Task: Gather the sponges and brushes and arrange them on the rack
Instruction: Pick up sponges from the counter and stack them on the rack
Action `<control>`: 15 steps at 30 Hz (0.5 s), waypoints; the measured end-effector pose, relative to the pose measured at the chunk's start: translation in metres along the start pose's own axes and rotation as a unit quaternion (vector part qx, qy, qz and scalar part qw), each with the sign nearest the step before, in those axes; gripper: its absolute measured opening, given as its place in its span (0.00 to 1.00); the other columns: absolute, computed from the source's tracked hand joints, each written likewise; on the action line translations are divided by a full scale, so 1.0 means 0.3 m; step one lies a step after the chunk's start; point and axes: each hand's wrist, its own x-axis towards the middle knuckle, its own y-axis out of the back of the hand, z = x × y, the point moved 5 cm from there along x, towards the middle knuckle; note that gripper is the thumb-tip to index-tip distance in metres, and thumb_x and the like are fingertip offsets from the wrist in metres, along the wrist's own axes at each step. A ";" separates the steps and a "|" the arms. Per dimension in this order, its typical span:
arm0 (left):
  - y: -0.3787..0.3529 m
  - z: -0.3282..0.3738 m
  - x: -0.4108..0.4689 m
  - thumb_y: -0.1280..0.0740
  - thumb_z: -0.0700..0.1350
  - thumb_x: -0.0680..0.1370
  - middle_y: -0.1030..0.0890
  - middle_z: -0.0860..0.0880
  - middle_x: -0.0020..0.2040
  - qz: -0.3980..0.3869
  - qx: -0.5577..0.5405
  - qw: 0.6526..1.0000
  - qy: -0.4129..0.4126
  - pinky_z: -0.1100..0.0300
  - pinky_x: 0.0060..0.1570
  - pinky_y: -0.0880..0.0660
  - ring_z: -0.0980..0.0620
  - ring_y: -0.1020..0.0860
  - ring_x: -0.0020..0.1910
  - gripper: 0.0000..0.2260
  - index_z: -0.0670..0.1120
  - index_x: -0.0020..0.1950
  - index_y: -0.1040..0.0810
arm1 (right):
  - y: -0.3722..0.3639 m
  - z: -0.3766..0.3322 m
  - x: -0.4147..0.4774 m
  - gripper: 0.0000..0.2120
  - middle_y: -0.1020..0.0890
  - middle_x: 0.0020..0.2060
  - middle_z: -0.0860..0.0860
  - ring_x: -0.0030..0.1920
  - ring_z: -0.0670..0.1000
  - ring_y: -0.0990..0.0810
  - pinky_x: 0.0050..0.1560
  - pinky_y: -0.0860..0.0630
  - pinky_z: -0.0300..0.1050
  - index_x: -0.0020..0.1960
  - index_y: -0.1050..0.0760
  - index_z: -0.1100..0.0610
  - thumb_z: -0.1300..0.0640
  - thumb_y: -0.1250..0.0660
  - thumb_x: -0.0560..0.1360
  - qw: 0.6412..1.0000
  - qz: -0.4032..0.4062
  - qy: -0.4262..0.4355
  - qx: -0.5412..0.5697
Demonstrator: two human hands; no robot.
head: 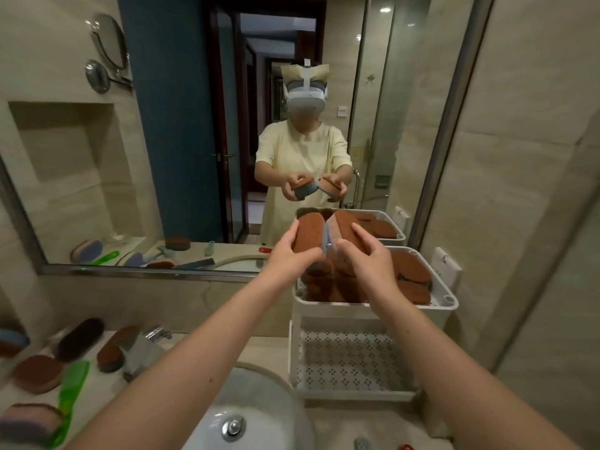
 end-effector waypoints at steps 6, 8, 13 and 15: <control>-0.069 -0.032 0.095 0.27 0.47 0.69 0.30 0.52 0.66 0.045 0.079 0.996 -0.020 0.68 0.40 0.30 0.57 0.28 0.52 0.40 0.54 0.77 0.43 | 0.043 0.063 0.119 0.28 0.27 0.70 0.49 0.67 0.50 0.28 0.66 0.29 0.53 0.72 0.31 0.47 0.53 0.33 0.72 0.996 -0.021 -0.005 -0.084; -0.077 -0.053 0.114 0.28 0.49 0.69 0.28 0.51 0.67 0.071 0.112 0.991 -0.010 0.61 0.47 0.25 0.54 0.26 0.54 0.39 0.55 0.77 0.42 | 0.040 0.092 0.143 0.29 0.28 0.70 0.50 0.68 0.51 0.29 0.66 0.29 0.50 0.73 0.32 0.48 0.53 0.33 0.72 0.993 -0.032 -0.001 -0.113; -0.089 -0.093 0.136 0.29 0.53 0.69 0.22 0.57 0.57 0.136 0.214 0.967 -0.006 0.58 0.47 0.25 0.52 0.22 0.55 0.34 0.55 0.74 0.35 | 0.033 0.170 0.197 0.31 0.31 0.72 0.52 0.71 0.56 0.32 0.69 0.32 0.54 0.75 0.36 0.48 0.48 0.33 0.74 0.972 -0.042 -0.006 -0.231; -0.091 -0.100 0.140 0.30 0.53 0.69 0.21 0.58 0.52 0.159 0.240 0.957 -0.015 0.60 0.43 0.28 0.52 0.22 0.52 0.27 0.54 0.68 0.30 | 0.031 0.189 0.211 0.31 0.32 0.73 0.52 0.72 0.58 0.34 0.70 0.34 0.57 0.75 0.37 0.46 0.45 0.34 0.74 0.955 -0.041 -0.010 -0.293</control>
